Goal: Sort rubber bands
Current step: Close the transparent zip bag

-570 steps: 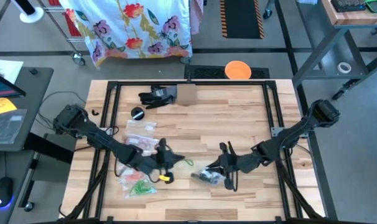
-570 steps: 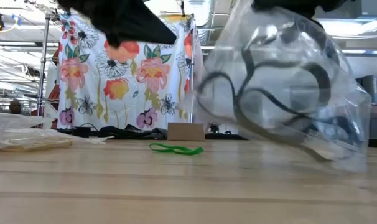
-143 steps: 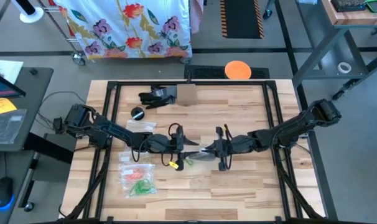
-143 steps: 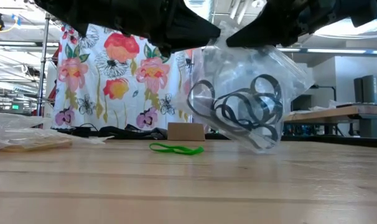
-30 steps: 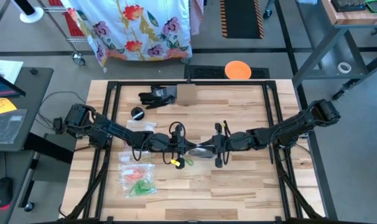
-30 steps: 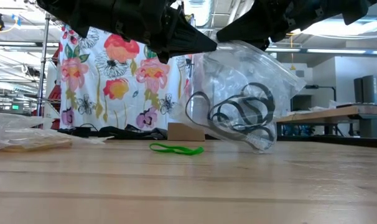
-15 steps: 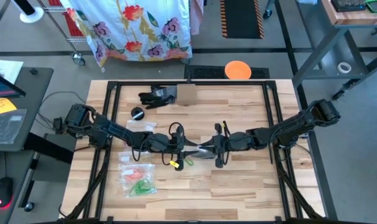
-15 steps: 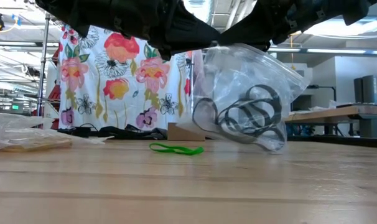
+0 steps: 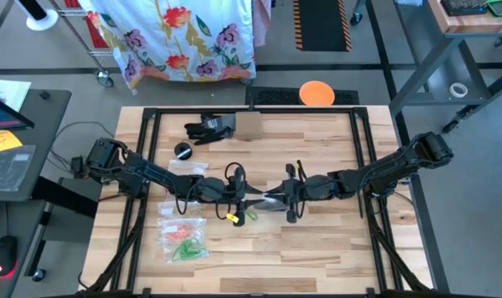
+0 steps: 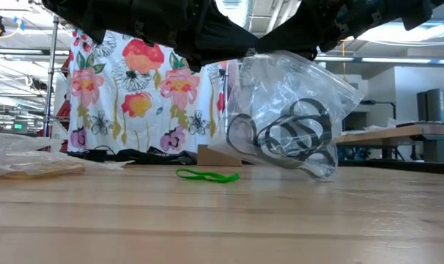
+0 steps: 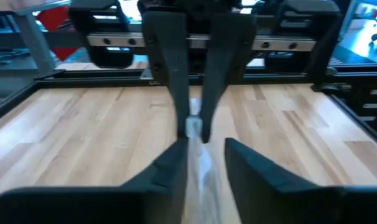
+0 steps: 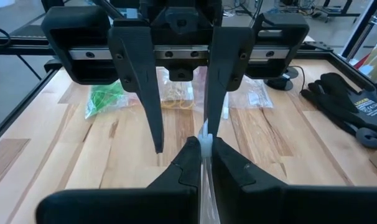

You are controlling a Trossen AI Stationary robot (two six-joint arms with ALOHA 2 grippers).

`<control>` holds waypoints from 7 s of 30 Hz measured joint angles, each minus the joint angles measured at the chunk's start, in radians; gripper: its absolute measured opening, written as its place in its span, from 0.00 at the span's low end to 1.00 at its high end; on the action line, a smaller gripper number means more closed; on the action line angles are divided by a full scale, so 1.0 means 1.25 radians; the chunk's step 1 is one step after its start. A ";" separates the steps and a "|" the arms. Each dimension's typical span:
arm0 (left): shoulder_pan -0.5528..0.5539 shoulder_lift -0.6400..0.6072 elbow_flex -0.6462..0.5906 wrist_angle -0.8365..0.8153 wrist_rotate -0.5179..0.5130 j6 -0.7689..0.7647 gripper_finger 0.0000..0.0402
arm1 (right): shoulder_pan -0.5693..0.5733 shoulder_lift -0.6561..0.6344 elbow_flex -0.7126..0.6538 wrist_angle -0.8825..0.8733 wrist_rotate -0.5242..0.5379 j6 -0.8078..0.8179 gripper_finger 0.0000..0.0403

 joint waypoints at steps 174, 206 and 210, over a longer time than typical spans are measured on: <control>-0.046 0.057 0.125 -0.109 -0.110 0.081 0.08 | 0.032 -0.051 0.008 -0.206 0.025 0.013 0.04; 0.032 0.079 0.349 -0.520 0.103 0.014 0.39 | 0.038 -0.052 0.012 -0.255 0.021 -0.008 0.04; 0.035 0.080 0.349 -0.524 0.109 0.015 0.37 | 0.037 -0.052 0.012 -0.253 0.021 -0.008 0.04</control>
